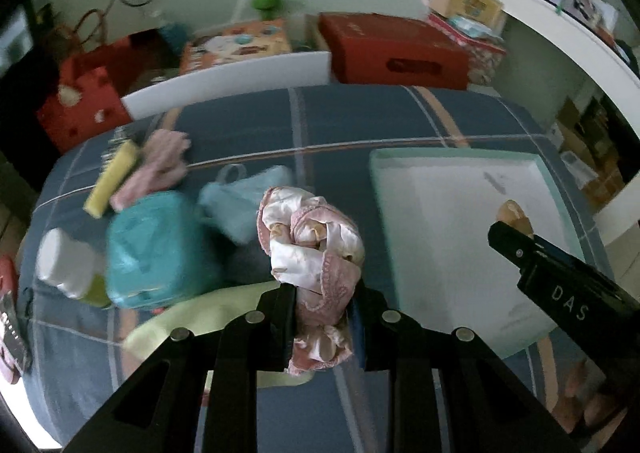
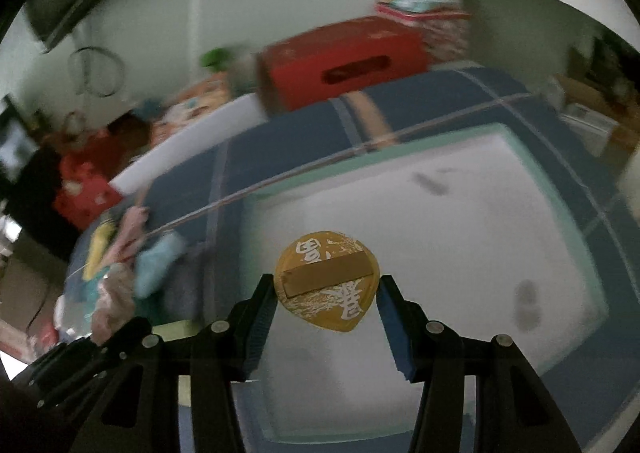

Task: Organize soft objects
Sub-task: 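Carry both items over the white tray and open both tools to drop them, then move both tools away from the tray back over the table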

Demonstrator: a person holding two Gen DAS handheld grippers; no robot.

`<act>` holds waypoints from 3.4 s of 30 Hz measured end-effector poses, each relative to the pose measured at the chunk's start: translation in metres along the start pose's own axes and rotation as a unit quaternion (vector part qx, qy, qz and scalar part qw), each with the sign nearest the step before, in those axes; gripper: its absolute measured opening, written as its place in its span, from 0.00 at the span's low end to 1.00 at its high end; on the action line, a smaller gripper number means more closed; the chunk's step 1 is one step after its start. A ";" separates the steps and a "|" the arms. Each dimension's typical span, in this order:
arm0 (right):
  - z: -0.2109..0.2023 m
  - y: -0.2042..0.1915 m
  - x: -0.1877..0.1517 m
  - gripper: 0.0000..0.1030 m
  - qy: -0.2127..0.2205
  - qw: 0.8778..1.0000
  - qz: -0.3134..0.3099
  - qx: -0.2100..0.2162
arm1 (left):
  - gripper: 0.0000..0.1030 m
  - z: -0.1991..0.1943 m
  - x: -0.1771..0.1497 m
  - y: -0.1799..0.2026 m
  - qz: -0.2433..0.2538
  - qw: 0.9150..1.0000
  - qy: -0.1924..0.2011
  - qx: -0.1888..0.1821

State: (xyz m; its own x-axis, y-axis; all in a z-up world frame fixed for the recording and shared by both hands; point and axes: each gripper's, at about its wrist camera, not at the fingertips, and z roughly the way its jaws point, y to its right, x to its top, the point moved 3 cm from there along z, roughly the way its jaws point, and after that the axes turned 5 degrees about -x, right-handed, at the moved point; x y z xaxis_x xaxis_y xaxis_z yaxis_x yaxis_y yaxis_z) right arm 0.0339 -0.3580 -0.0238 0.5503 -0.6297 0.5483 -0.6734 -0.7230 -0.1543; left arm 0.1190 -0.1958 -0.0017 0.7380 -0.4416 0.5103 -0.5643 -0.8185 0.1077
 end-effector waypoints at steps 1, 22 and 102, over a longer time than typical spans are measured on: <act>0.002 0.009 0.001 0.53 -0.004 1.000 0.012 -0.010 | 0.23 0.005 0.000 0.007 0.005 1.000 -0.003 -0.004; -0.008 0.121 -0.001 0.53 0.001 0.980 0.157 -0.121 | 0.43 0.053 0.002 0.108 0.084 0.993 -0.026 -0.076; 0.025 -0.155 -0.118 0.85 -0.152 0.966 -0.157 0.142 | 1.00 -0.012 -0.079 -0.214 -0.281 0.957 -0.019 0.067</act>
State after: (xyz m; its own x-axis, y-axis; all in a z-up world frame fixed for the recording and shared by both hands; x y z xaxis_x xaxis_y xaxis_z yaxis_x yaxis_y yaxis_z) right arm 0.0862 -0.1787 -0.0846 0.8534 -0.3908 0.3450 -0.3122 -0.9132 -0.2621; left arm 0.1773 0.0189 -0.0543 0.9252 0.0712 0.3728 -0.0242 -0.9692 0.2450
